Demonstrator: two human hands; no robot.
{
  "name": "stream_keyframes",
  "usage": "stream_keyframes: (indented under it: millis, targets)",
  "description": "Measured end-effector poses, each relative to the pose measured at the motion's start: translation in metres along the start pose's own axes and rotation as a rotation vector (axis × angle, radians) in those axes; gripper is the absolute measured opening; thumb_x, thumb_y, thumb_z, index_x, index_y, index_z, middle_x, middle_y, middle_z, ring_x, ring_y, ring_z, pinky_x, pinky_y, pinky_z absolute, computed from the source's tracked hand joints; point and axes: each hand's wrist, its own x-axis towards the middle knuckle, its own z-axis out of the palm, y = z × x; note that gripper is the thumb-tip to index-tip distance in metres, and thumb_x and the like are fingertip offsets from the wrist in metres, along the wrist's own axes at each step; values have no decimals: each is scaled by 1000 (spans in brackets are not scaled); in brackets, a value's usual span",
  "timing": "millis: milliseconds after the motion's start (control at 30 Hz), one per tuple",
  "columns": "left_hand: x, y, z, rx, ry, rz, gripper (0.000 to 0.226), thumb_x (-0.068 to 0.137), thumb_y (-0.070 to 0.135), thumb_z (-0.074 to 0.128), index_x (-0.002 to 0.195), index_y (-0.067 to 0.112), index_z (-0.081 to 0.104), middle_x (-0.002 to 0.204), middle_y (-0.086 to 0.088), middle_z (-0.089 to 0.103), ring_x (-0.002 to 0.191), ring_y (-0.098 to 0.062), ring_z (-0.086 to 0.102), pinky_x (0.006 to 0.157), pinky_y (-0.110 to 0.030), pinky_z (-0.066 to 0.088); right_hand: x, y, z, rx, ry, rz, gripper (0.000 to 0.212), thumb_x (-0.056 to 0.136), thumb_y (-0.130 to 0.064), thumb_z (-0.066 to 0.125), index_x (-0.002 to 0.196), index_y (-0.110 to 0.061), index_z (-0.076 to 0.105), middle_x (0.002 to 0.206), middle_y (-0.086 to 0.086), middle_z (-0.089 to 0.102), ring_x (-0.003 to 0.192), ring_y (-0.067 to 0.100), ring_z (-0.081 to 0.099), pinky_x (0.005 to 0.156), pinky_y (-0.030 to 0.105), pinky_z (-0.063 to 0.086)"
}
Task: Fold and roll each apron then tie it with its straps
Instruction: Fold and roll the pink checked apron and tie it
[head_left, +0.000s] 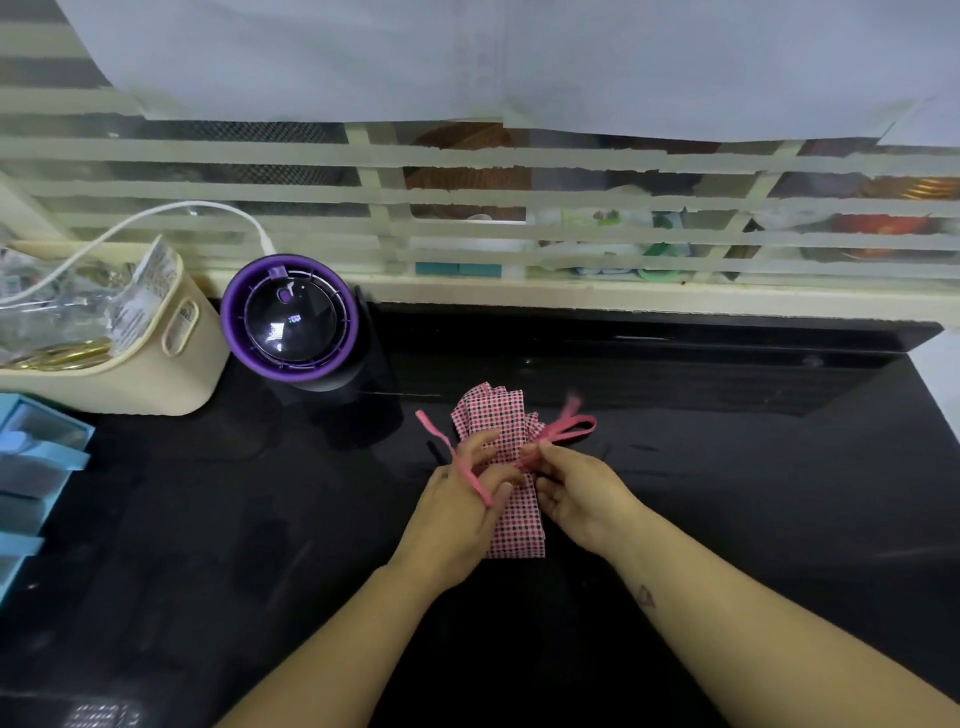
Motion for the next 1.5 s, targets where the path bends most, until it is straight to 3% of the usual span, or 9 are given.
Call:
stream_keyframes:
  millis: [233, 433, 567, 667, 767, 900, 1200, 1400, 1500]
  targets:
    - [-7, -15, 1, -54, 90, -264, 31, 101, 27, 36, 96, 28, 66, 113, 15, 46, 107, -5, 44, 100, -25, 33, 2, -3, -16, 365, 129, 11, 33, 102, -12, 37, 79, 0, 57, 85, 14, 65, 79, 23, 64, 65, 29, 51]
    - [6, 1, -14, -394, 79, -330, 28, 103, 28, 31, 104, 29, 58, 94, 12, 59, 77, 4, 57, 71, -9, 43, -1, -9, -20, -233, -39, -252, 35, 102, -17, 34, 81, -4, 58, 83, 12, 70, 80, 23, 67, 74, 29, 53]
    - [14, 3, -25, -213, -66, -397, 36, 102, 35, 35, 91, 18, 64, 80, 4, 62, 75, -8, 60, 74, -26, 50, -6, -10, -22, -719, -90, -411, 30, 101, -16, 38, 86, -14, 64, 88, -1, 69, 85, 9, 65, 76, 19, 52]
    - [21, 10, -35, -113, -55, -369, 43, 101, 39, 37, 70, 16, 55, 64, 3, 55, 58, -10, 51, 55, -20, 39, -11, -9, -20, -856, -134, -448, 28, 100, -18, 41, 88, -29, 64, 91, -11, 68, 86, -3, 63, 77, 12, 49]
    - [28, 22, -32, -341, -11, -315, 47, 100, 38, 41, 61, 16, 55, 77, 2, 67, 73, -10, 62, 67, -14, 44, -13, -10, -19, -907, -179, -473, 29, 100, -18, 42, 86, -33, 62, 90, -16, 66, 85, -9, 62, 75, 8, 47]
    - [35, 29, -14, -659, -31, -366, 42, 101, 32, 40, 72, 15, 65, 85, 0, 72, 85, -11, 67, 78, -21, 51, -7, -9, -23, -989, -160, -457, 28, 101, -20, 41, 90, -13, 66, 94, 5, 68, 90, 20, 64, 83, 32, 53]
    - [38, 24, 0, -151, -161, -204, 26, 91, 22, 61, 116, 23, 59, 106, 12, 56, 92, 0, 55, 79, -14, 44, -2, -7, -31, -285, -46, -191, 32, 102, -14, 34, 91, 4, 59, 91, 18, 69, 85, 25, 69, 75, 31, 57]
    - [38, 27, 3, -149, -88, -218, 24, 96, 29, 52, 112, 17, 65, 107, 2, 67, 93, -12, 63, 85, -34, 53, -7, -25, -9, -1125, -139, -680, 26, 98, -20, 48, 80, -9, 63, 86, -4, 58, 78, 6, 55, 72, 23, 46]
    - [37, 27, 2, -177, -85, -211, 25, 99, 25, 46, 105, 13, 67, 102, -1, 67, 88, -12, 63, 83, -31, 53, -2, -39, -5, -1119, -269, -539, 24, 99, -9, 38, 105, -18, 59, 95, -9, 58, 79, 1, 53, 70, 16, 43]
